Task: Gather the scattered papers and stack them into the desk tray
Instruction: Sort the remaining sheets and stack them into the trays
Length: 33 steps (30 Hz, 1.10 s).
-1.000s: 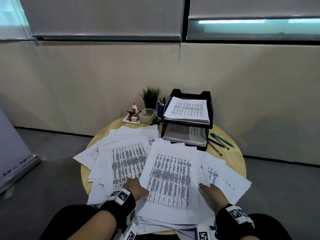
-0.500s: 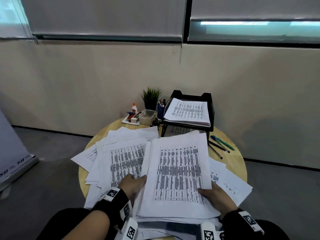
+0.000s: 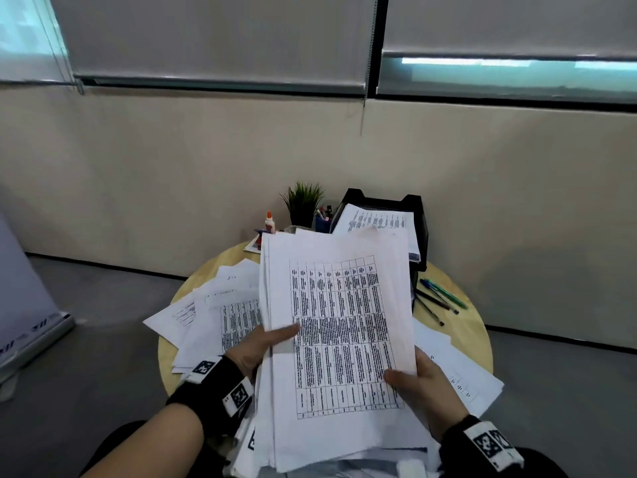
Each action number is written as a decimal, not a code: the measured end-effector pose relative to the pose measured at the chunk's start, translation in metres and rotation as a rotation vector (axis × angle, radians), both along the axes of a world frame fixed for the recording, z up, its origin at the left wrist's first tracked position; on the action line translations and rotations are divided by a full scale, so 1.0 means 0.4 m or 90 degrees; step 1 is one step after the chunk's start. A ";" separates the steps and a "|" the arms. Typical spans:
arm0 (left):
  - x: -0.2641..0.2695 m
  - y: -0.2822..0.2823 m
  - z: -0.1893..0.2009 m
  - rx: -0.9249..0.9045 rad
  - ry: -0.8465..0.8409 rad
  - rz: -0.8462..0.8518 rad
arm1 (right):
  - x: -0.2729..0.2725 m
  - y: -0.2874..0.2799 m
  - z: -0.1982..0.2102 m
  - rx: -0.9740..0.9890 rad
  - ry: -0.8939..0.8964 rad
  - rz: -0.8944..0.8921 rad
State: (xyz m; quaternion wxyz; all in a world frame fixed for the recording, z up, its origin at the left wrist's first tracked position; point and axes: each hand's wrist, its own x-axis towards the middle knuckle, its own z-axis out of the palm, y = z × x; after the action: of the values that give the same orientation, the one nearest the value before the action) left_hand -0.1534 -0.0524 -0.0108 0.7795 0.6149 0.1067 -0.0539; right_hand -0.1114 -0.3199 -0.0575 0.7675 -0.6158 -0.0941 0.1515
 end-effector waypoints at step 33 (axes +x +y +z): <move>0.074 -0.077 0.120 0.053 -0.258 0.150 | 0.059 0.046 0.215 0.011 -0.175 -0.120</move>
State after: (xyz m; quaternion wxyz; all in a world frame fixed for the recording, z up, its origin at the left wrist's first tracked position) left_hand -0.1240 -0.0833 0.0373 0.7598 0.6280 0.0215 0.1666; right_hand -0.0878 -0.3016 0.0283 0.7636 -0.6301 -0.1411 -0.0077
